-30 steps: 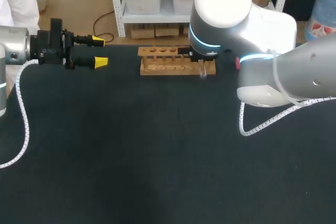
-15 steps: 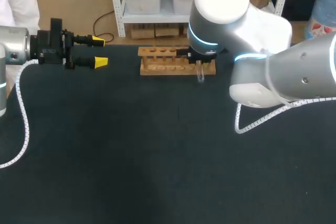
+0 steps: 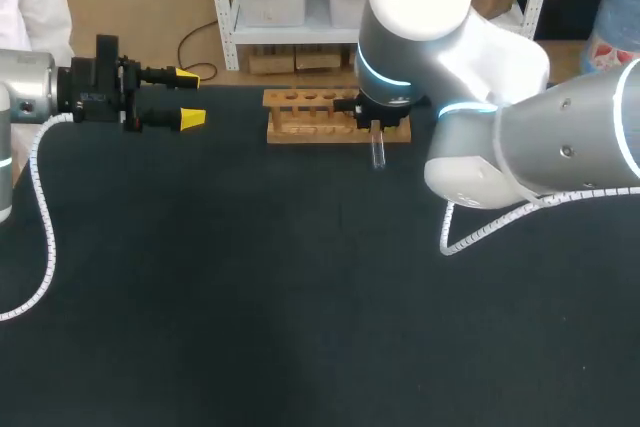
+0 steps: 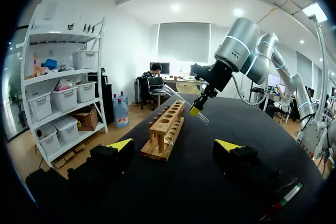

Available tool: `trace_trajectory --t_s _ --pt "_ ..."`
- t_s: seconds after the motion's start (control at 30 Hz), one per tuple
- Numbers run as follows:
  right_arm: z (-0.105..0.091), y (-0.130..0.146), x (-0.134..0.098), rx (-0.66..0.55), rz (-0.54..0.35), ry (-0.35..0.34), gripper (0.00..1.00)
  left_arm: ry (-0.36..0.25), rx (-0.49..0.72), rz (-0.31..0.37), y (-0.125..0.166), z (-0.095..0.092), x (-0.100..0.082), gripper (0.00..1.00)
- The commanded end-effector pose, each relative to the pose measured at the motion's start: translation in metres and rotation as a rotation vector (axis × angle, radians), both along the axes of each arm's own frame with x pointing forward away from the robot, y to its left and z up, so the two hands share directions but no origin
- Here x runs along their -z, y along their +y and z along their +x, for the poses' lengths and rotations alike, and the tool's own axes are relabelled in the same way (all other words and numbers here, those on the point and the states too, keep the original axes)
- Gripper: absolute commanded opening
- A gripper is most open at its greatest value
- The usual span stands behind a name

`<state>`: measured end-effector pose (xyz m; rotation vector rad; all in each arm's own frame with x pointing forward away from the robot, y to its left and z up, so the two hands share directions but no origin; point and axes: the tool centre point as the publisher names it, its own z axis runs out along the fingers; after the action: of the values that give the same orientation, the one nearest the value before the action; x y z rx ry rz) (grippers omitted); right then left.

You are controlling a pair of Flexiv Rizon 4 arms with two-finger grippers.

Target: Grasp the test tube, adjust it, and insert it.

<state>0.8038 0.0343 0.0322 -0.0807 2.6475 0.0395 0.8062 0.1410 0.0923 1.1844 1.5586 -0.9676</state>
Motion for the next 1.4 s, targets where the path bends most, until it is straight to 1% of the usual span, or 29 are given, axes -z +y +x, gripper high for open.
trace_trajectory --t_s 0.03,0.2,0.43,0.73,1.13,1.3,1.4 --pt "0.002 0.000 0.004 0.000 0.001 0.008 0.00 -0.002 0.000 -0.002 0.000 0.000 0.001 1.00" --pt "-0.001 -0.002 0.003 0.004 0.004 0.012 0.00 -0.002 0.000 -0.002 0.000 0.000 0.001 1.00" --pt "-0.011 -0.003 -0.010 0.030 0.027 -0.010 0.00 -0.002 0.000 -0.002 0.000 0.000 0.001 1.00" --pt "-0.030 -0.001 -0.040 0.061 0.065 -0.057 0.00 -0.002 0.000 -0.002 0.000 0.000 0.001 1.00" --pt "-0.044 -0.012 -0.084 0.063 0.076 -0.153 0.00 -0.002 0.000 -0.002 0.000 0.000 0.001 1.00" --pt "-0.051 -0.015 -0.097 0.056 0.073 -0.175 0.00 -0.002 0.000 -0.002 0.000 0.000 0.001 1.00" --pt "-0.054 -0.014 -0.098 0.033 0.077 -0.174 0.00 -0.002 0.000 -0.002 0.000 0.000 0.001 1.00"
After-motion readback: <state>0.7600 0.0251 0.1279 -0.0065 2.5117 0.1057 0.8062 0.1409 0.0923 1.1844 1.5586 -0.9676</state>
